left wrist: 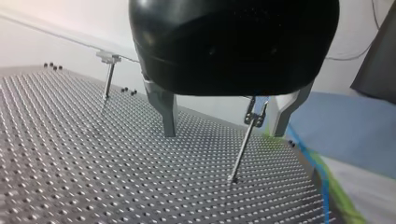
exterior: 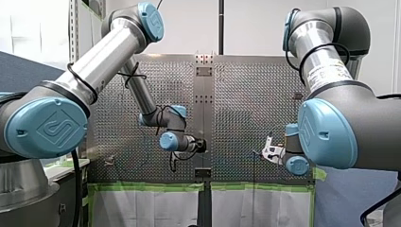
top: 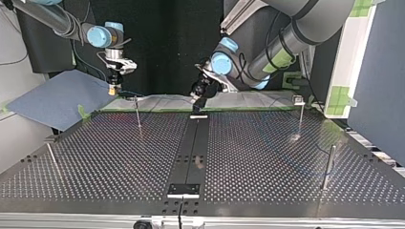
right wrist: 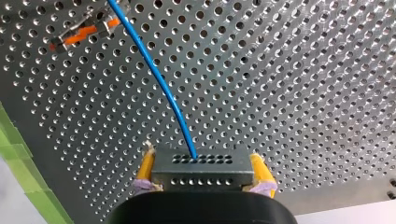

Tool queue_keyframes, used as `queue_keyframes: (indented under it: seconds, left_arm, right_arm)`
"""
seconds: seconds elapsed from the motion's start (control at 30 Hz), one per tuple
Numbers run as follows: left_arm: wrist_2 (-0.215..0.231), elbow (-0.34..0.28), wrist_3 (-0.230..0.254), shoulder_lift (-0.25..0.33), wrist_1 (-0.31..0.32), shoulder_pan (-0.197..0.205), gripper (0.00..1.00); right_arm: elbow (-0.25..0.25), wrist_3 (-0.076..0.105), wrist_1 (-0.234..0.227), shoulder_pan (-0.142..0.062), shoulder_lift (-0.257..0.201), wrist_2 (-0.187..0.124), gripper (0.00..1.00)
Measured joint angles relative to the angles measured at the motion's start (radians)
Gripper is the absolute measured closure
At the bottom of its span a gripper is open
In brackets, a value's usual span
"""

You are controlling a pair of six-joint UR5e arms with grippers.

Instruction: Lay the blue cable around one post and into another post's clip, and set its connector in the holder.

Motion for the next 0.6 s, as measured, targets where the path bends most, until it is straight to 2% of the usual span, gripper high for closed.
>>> queue_keyframes:
  seconds: [0.37,0.6]
  left_arm:
    - [-0.004,0.008,0.084,-0.004,0.095,0.003,0.06]
    - [-0.033,0.056,0.127,-0.053,0.146,0.007,0.06]
  right_arm:
    - [-0.003,0.0,0.002,0.006,0.0,0.0,0.98]
    - [-0.005,0.0,0.006,0.008,0.0,0.0,0.98]
